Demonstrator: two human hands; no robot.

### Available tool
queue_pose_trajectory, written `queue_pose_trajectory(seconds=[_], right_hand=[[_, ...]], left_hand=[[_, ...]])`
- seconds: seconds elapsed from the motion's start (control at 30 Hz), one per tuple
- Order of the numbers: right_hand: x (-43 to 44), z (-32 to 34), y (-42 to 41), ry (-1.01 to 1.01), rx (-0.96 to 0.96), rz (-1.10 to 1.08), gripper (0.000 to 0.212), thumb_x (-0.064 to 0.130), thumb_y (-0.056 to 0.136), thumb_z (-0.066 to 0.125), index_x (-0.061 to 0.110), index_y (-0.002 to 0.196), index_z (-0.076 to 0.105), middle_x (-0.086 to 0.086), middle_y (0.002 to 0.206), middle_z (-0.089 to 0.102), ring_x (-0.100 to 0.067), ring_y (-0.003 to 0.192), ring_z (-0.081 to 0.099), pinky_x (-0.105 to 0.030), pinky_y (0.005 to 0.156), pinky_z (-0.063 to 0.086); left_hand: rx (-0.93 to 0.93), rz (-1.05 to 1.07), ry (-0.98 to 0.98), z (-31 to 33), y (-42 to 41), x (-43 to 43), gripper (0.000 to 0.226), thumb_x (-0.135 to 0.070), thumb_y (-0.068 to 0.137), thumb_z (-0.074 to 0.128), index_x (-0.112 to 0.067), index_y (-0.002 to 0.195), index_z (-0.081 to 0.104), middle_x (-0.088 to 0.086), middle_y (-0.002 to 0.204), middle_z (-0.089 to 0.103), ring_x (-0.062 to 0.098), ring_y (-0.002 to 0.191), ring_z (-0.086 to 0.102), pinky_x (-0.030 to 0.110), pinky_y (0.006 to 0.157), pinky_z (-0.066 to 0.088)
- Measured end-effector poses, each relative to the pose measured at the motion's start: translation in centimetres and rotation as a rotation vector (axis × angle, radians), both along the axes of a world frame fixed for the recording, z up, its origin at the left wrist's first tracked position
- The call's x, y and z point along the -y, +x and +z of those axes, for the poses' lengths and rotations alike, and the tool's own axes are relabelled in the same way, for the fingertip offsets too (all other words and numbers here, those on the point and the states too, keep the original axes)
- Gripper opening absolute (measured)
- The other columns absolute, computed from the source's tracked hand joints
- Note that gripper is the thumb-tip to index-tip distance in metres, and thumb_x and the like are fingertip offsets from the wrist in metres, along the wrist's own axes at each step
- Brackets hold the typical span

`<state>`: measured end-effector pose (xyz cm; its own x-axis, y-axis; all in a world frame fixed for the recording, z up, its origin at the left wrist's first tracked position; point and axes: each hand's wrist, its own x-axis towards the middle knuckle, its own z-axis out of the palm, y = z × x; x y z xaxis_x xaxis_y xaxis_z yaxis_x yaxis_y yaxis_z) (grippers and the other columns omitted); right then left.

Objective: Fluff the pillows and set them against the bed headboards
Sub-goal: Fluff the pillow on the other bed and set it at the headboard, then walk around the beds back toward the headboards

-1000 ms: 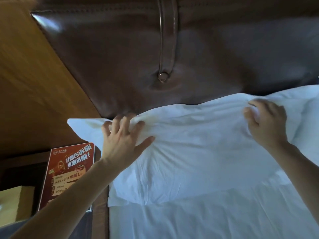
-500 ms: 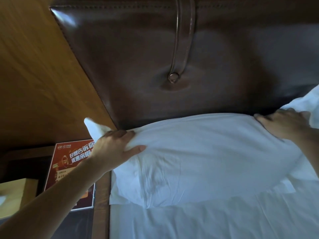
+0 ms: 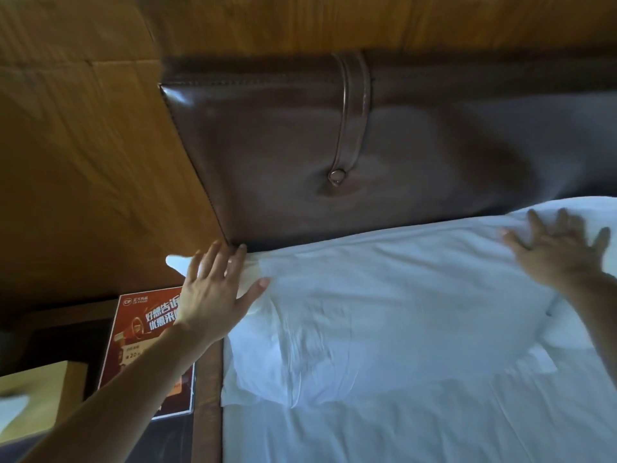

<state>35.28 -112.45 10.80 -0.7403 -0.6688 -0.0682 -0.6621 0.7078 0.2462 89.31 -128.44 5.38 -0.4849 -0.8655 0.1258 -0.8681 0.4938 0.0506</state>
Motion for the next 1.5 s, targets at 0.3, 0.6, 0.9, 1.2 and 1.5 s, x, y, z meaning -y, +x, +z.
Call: queue_pose_trajectory(seconds=[0.3, 0.6, 0.9, 1.2, 1.5], right_hand=[[-5.0, 1.5, 19.4, -0.108, 0.263, 0.050, 0.084, 0.078, 0.092, 0.016, 0.035, 0.161, -0.003, -0.015, 0.169, -0.014, -0.032, 0.156, -0.008, -0.058, 0.122, -0.007], [-20.1, 8.5, 32.7, -0.242, 0.276, 0.048, 0.085, 0.082, 0.091, 0.008, 0.037, 0.159, -0.015, -0.017, 0.165, -0.025, -0.034, 0.155, -0.017, -0.060, 0.121, -0.012], [-36.8, 12.1, 40.9, -0.300, 0.233, -0.063, 0.086, 0.081, 0.091, 0.008, 0.034, 0.160, -0.013, -0.020, 0.166, -0.022, -0.035, 0.154, -0.017, -0.060, 0.120, -0.014], [-46.5, 11.8, 46.2, -0.322, 0.285, -0.274, 0.090, 0.083, 0.090, 0.008, 0.033, 0.159, -0.018, -0.020, 0.164, -0.027, -0.036, 0.154, -0.020, -0.061, 0.120, -0.015], [-53.8, 7.7, 53.4, -0.321, 0.253, -0.611, 0.091, 0.084, 0.088, 0.006, 0.033, 0.160, -0.015, -0.022, 0.165, -0.023, -0.039, 0.154, -0.015, -0.064, 0.120, -0.011]], left_hand=[[0.134, -0.126, 0.100, 3.3, -2.7, -6.6, 0.095, -0.079, 0.088, -0.005, -0.020, 0.162, 0.000, 0.005, 0.170, -0.010, 0.029, 0.156, -0.010, 0.053, 0.123, -0.010], [0.134, -0.307, 0.038, 12.1, 0.2, -21.6, 0.086, -0.071, 0.098, 0.015, -0.018, 0.162, -0.005, 0.006, 0.169, -0.016, 0.029, 0.155, -0.014, 0.055, 0.124, -0.006], [0.134, -0.393, -0.066, 16.8, 6.9, -35.4, 0.084, -0.070, 0.099, 0.015, -0.018, 0.161, -0.007, 0.005, 0.169, -0.018, 0.029, 0.155, -0.015, 0.055, 0.122, -0.009], [0.163, -0.555, -0.002, 15.4, 8.3, -41.7, 0.083, -0.069, 0.098, 0.011, -0.018, 0.161, -0.010, 0.003, 0.168, -0.021, 0.028, 0.155, -0.019, 0.058, 0.124, -0.006], [0.203, -0.900, 0.047, 11.3, 7.7, -45.1, 0.084, -0.069, 0.096, 0.007, -0.017, 0.161, -0.009, 0.005, 0.168, -0.020, 0.029, 0.155, -0.016, 0.058, 0.123, -0.006]])
